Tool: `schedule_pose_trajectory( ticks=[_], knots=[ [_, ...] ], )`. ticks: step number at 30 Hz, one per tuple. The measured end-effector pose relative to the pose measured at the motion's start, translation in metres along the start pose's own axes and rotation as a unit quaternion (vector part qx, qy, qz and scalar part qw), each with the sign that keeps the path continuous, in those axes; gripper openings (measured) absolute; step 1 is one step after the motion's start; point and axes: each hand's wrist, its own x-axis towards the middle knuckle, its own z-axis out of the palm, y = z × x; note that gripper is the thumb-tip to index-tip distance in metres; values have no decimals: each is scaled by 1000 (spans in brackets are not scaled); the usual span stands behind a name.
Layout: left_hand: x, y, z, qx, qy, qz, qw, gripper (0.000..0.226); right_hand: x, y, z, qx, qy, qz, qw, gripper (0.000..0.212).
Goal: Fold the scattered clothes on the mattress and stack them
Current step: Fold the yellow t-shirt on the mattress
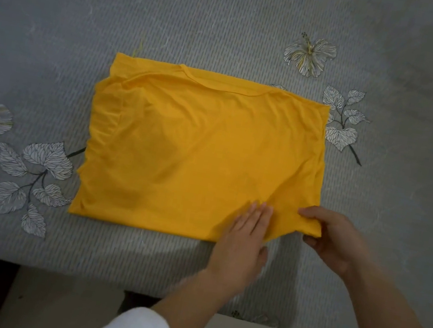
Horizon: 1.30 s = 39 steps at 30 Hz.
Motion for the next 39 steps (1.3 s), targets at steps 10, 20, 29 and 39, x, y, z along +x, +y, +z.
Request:
schedule_pose_trajectory(
  ticks=[10,20,29,39],
  knots=[
    [5,5,-34,-183,55,-46,981,42,46,-34,22,37,142,-8,989,62],
    [-4,-17,-84,-422,110,-146,888,26,69,-106,97,-7,200,-105,974,24],
    [-59,-77,-144,-714,260,-361,540,25,39,-128,244,-335,34,-328,883,28],
    [-96,-124,-155,-515,234,-422,708,56,38,-59,248,-447,-73,-159,877,11]
  ],
)
